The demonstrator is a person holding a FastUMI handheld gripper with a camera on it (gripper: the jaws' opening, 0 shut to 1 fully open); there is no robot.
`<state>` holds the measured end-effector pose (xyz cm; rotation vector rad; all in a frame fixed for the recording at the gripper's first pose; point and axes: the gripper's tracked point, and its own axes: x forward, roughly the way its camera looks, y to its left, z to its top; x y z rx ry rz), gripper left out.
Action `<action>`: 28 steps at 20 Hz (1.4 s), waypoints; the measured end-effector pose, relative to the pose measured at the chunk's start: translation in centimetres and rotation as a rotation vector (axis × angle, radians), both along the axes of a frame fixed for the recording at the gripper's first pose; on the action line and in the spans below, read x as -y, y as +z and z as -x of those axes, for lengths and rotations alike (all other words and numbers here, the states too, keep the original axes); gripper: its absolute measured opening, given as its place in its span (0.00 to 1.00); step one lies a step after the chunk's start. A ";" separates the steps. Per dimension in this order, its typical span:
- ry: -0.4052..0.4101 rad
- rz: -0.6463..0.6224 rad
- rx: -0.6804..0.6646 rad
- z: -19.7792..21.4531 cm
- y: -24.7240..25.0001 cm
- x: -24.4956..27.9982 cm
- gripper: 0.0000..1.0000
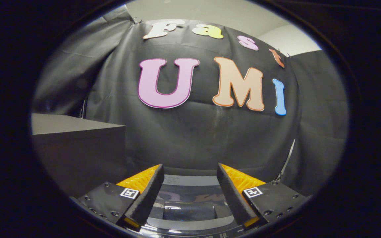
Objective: Put the clothes into the washing machine and then close the washing machine lid.
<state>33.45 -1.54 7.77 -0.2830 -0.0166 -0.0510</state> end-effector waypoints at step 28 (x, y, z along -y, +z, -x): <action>0.019 -0.207 -0.078 18.0 3.7 7.6 0.96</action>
